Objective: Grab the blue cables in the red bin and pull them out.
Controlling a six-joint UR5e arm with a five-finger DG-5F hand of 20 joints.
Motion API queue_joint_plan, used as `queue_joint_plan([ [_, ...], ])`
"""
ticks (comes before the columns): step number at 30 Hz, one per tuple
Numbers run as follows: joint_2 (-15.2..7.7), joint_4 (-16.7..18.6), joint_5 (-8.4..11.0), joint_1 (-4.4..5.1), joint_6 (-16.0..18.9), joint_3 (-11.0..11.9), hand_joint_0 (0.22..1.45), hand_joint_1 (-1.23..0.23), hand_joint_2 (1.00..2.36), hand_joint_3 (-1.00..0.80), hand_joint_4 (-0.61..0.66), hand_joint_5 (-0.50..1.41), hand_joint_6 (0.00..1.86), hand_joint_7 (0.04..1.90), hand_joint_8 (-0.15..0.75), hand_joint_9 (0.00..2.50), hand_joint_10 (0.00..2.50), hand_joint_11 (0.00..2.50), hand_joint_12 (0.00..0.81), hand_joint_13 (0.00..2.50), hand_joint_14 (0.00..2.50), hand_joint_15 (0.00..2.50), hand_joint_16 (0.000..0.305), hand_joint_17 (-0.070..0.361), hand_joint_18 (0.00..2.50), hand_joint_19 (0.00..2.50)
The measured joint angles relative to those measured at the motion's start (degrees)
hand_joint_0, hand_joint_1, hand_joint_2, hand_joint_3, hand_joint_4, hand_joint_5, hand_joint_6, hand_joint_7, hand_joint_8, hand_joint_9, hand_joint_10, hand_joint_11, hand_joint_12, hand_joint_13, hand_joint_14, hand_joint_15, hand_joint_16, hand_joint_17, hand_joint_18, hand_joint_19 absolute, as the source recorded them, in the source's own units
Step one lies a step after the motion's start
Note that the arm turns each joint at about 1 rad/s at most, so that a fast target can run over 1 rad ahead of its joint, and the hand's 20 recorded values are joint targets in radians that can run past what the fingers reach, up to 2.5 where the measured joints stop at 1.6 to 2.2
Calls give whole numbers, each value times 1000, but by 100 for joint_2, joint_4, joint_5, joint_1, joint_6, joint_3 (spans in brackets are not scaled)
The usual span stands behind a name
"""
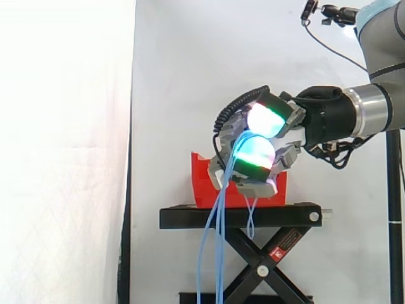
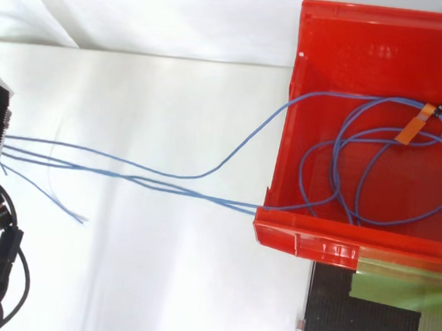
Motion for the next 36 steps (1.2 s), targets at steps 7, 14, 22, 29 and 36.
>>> queue_joint_plan([
  [7,1,2,-2,10,-194,0,919,-826,1000,-1000,170,912,477,618,264,952,26,758,311,1205,1482,1056,37,83,1230,1465],
  [14,15,-2,-10,1,-348,2,862,-811,1000,-1000,205,899,453,620,269,944,27,770,316,1201,1501,1063,38,85,1229,1467],
  [22,233,-2,-6,4,-566,15,786,-794,1000,-1000,236,884,454,608,273,939,26,765,332,1194,1550,1021,41,93,1220,1453],
  [29,245,459,-40,6,-895,143,706,-760,1000,-1000,266,878,457,595,294,938,25,757,359,1201,1622,939,48,108,1250,1426],
  [36,246,658,-245,-32,-1529,317,652,-736,1000,-1000,292,871,468,573,308,939,24,754,389,1203,1684,888,54,121,1253,1330],
])
